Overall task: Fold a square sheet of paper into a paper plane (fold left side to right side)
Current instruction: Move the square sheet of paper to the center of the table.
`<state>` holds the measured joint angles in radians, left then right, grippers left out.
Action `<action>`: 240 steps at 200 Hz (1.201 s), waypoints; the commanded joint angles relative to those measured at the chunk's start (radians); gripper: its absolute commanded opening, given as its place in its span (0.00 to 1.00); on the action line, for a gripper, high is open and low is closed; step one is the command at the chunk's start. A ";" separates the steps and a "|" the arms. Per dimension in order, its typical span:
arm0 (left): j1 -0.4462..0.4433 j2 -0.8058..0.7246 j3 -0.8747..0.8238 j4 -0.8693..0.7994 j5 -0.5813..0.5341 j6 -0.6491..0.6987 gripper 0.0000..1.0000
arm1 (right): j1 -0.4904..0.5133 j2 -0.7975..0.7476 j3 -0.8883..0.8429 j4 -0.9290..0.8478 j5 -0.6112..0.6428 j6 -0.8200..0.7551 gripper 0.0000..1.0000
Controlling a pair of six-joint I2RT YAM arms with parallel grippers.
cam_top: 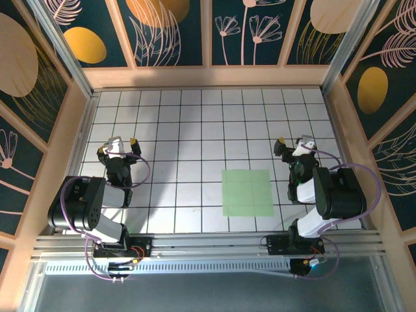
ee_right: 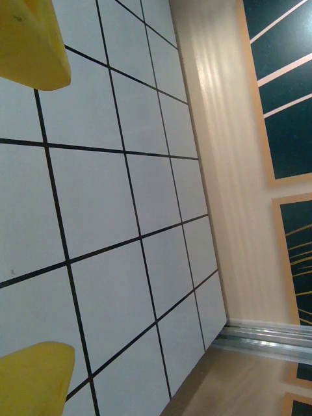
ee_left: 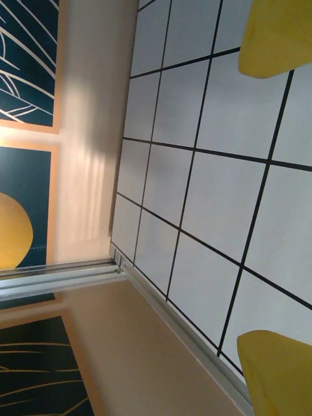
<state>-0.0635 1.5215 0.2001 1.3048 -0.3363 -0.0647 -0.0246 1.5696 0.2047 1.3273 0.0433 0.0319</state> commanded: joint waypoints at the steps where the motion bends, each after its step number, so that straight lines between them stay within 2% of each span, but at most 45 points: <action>1: 0.007 0.003 0.014 0.024 0.017 -0.020 0.99 | -0.002 -0.005 0.006 0.017 -0.002 -0.004 0.99; 196: 0.007 -0.002 0.010 0.031 0.021 -0.015 0.99 | -0.002 -0.005 0.004 0.020 -0.005 -0.004 0.99; 215: 0.007 -0.093 0.038 -0.100 0.027 -0.016 0.99 | -0.003 -0.032 0.008 -0.005 0.046 0.020 0.99; 240: 0.007 -0.281 0.105 -0.347 0.045 -0.032 0.99 | -0.009 -0.159 0.042 -0.170 0.060 0.025 0.99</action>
<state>-0.0635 1.3918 0.2310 1.1488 -0.3199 -0.0643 -0.0254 1.5253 0.2058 1.2732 0.0635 0.0402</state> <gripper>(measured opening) 0.988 0.992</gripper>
